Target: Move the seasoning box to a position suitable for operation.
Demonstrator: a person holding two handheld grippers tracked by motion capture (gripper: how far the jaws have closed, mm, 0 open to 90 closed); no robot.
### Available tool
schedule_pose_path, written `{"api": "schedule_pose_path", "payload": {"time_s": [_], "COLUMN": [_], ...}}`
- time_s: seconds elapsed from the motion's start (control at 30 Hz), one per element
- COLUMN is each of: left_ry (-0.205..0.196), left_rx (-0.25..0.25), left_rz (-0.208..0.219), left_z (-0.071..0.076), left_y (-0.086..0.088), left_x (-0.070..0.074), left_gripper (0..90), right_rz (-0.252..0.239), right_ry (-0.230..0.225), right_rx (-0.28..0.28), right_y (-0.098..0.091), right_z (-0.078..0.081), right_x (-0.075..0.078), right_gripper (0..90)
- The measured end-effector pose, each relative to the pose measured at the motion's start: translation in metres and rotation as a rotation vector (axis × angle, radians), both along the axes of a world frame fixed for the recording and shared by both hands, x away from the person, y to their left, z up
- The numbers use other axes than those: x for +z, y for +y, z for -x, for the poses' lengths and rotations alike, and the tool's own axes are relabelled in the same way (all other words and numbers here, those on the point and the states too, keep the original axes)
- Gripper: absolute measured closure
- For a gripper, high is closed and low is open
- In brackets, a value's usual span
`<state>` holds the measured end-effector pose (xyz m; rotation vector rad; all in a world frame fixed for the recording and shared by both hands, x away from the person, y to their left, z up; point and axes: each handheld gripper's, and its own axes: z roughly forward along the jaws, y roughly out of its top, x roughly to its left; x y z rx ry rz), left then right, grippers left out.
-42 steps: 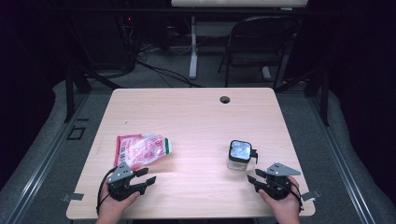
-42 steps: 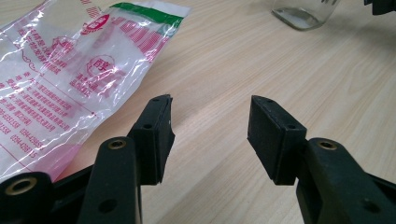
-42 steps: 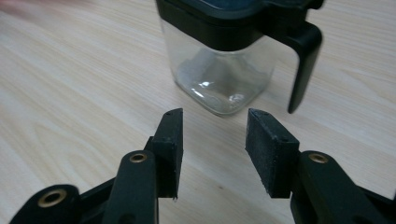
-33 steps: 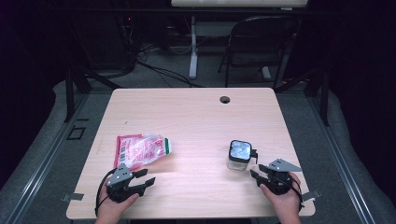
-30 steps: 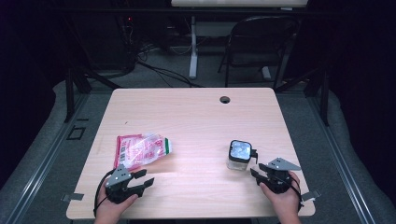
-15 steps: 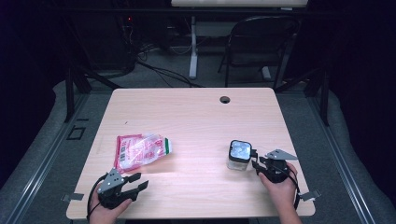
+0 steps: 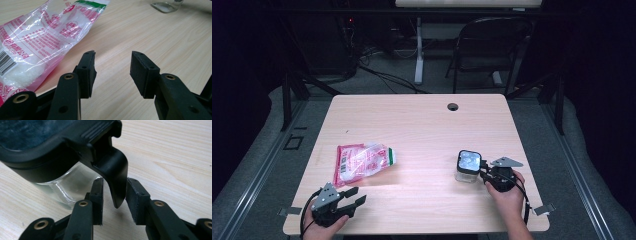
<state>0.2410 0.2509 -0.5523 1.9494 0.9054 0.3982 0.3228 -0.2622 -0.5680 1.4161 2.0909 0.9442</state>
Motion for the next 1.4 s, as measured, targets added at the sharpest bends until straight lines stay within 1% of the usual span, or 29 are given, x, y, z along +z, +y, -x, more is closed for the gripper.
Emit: {"api": "schedule_pose_path", "payload": {"time_s": [0.03, 0.17, 0.27, 0.3, 0.33, 0.4, 0.43, 0.47, 0.5, 0.53, 0.6, 0.67, 0.77, 0.8, 0.87, 0.9, 0.93, 0.97, 1.0, 1.03, 1.07, 1.1, 1.13, 1.17, 1.2, 1.23, 1.27, 1.3, 1.4], "left_ry": [-0.003, -0.003, -0.001, 0.0, 0.002, 0.002, 0.001, 0.001, 0.0, 0.0, -0.002, -0.004, -0.005, -0.004, -0.006, -0.004, -0.004, -0.005, -0.005, -0.005, -0.005, -0.005, -0.006, -0.005, -0.006, -0.006, -0.006, -0.006, -0.007], "left_rx": [0.0, 0.001, -0.001, -0.002, -0.003, -0.003, -0.002, -0.002, -0.002, -0.002, -0.004, -0.001, -0.001, -0.003, -0.005, -0.005, -0.005, -0.006, -0.006, -0.006, -0.006, -0.006, -0.006, -0.007, -0.006, -0.003, -0.003, -0.004, -0.003], "left_rz": [0.003, 0.004, 0.005, 0.004, -0.003, -0.001, 0.001, 0.001, 0.0, 0.0, 0.001, 0.006, 0.001, 0.001, -0.002, -0.002, -0.002, -0.001, -0.001, -0.001, -0.002, -0.002, 0.0, -0.001, -0.003, -0.003, -0.003, -0.006, -0.006], "left_z": [0.0, 0.0, 0.0, 0.0, 0.0, 0.0, 0.0, 0.0, 0.0, 0.0, 0.0, 0.0, 0.0, 0.0, -0.001, -0.001, -0.001, -0.001, -0.001, -0.001, -0.001, -0.001, -0.001, 0.0, 0.0, 0.0, 0.0, 0.0, 0.001], "left_y": [0.0, 0.0, 0.0, 0.0, 0.0, -0.001, -0.001, -0.001, -0.001, -0.001, 0.0, 0.0, 0.0, 0.0, -0.001, -0.001, -0.001, -0.001, -0.001, -0.001, -0.001, -0.002, -0.002, -0.002, -0.002, -0.002, -0.002, -0.002, -0.001], "left_x": [0.0, 0.0, -0.001, -0.001, 0.0, 0.0, -0.001, 0.0, 0.0, 0.0, 0.0, 0.0, 0.0, 0.0, 0.0, 0.0, 0.0, 0.0, 0.0, 0.0, 0.0, 0.0, -0.001, -0.001, -0.001, 0.0, 0.0, 0.0, -0.001], "left_gripper": [55.2, 55.2, 55.3, 55.5, 55.5, 55.7, 55.7, 55.7, 55.7, 55.7, 55.7, 55.7, 55.7, 55.7, 55.7, 55.6, 55.7, 55.7, 55.7, 55.7, 55.7, 55.7, 55.7, 55.6, 55.7, 55.7, 55.7, 55.6, 55.6], "right_rz": [0.008, 0.005, 0.001, 0.013, 0.013, 0.014, 0.032, 0.032, 0.045, 0.043, 0.05, 0.052, 0.07, 0.075, 0.064, 0.052, 0.052, 0.051, 0.037, 0.037, 0.044, 0.025, 0.025, 0.008, 0.013, 0.003, 0.003, 0.008, 0.002], "right_ry": [-0.004, -0.006, -0.004, -0.003, -0.003, -0.005, -0.007, -0.008, -0.01, -0.011, -0.007, -0.012, -0.01, -0.002, -0.002, 0.004, 0.004, 0.01, 0.017, 0.017, 0.013, 0.027, 0.027, 0.021, 0.027, 0.036, 0.036, 0.039, 0.043], "right_rx": [0.005, 0.003, 0.009, 0.012, 0.012, 0.013, 0.009, 0.015, 0.021, 0.022, 0.042, 0.059, 0.092, 0.106, 0.126, 0.153, 0.153, 0.168, 0.201, 0.201, 0.216, 0.249, 0.249, 0.258, 0.274, 0.308, 0.308, 0.335, 0.366], "right_y": [0.0, -0.002, -0.003, -0.002, -0.002, -0.002, -0.001, 0.0, 0.0, 0.001, 0.003, 0.005, 0.01, 0.013, 0.018, 0.025, 0.025, 0.029, 0.038, 0.038, 0.042, 0.052, 0.052, 0.057, 0.061, 0.072, 0.072, 0.083, 0.095], "right_z": [0.0, 0.0, 0.0, 0.0, 0.0, 0.001, 0.001, 0.002, 0.002, 0.002, 0.003, 0.004, 0.006, 0.007, 0.01, 0.013, 0.013, 0.016, 0.02, 0.02, 0.021, 0.025, 0.025, 0.026, 0.028, 0.031, 0.031, 0.034, 0.037], "right_x": [0.0, 0.0, 0.0, 0.001, 0.001, 0.001, 0.001, 0.001, 0.002, 0.001, 0.002, 0.002, 0.002, 0.003, 0.003, 0.003, 0.003, 0.003, 0.003, 0.003, 0.003, 0.003, 0.003, 0.002, 0.003, 0.003, 0.003, 0.003, 0.003], "right_gripper": [71.1, 74.6, 75.4, 75.9, 75.9, 76.3, 76.6, 76.9, 77.1, 77.2, 77.3, 77.4, 77.7, 77.7, 77.4, 77.1, 77.1, 76.6, 76.2, 76.2, 76.2, 75.6, 75.6, 75.3, 75.1, 74.9, 74.9, 74.8, 73.9]}}
